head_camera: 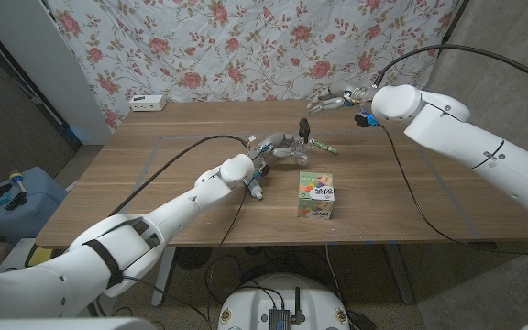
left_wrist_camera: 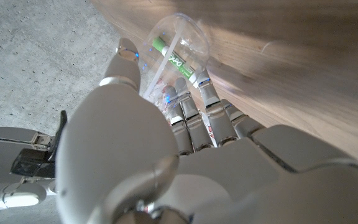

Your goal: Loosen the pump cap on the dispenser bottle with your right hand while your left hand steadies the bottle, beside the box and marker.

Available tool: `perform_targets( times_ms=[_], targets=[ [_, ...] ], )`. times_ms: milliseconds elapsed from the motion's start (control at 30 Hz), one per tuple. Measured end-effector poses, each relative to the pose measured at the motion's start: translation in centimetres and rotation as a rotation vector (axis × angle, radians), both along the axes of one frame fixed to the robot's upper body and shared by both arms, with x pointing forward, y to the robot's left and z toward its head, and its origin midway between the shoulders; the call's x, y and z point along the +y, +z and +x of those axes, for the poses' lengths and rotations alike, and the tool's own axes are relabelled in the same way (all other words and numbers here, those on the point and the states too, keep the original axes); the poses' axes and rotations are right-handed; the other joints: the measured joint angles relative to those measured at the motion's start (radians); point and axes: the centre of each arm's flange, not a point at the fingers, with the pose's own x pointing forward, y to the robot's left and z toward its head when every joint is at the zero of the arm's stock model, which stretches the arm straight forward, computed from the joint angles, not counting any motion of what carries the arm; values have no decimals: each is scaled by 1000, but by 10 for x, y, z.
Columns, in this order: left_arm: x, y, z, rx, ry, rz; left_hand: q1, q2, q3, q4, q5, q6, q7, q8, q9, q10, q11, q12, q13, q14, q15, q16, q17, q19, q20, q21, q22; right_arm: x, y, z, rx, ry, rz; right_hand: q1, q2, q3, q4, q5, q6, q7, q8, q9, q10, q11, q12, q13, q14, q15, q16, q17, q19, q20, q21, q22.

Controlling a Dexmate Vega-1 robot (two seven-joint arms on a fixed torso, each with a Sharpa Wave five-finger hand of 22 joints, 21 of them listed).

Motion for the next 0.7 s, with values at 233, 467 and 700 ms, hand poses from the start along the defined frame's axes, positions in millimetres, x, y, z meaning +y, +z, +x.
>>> perform_targets(
  times_ms=[233,467,700],
  targets=[
    [0,2,2,-1,4,2,0,0,0,0,0,0,0,0,-1,0,0,0,0,0,0,0,1,0,0,0,0,5,-2,-2,-22,-40,-14,-74,-42,-38,19,-7,-15,29,-7,0,7,4,0,0,5,5,0,0,7,4,0,0],
    [0,3,3,-1,6,3,0,0,0,0,-3,1,1,0,-1,2,2,-3,0,0,0,-1,3,0,0,0,0,13,-4,-5,-37,-90,-51,-106,-65,-54,19,-7,-15,43,-7,0,14,11,0,0,5,5,0,0,7,4,0,0],
    [1,4,3,-3,7,3,0,0,0,0,1,1,1,-1,0,2,1,-4,0,0,0,-4,7,0,0,0,0,20,-4,-7,-37,-147,-96,-132,-82,-68,24,-7,-15,68,-7,3,13,18,0,0,16,16,0,0,12,9,0,0]
  ],
)
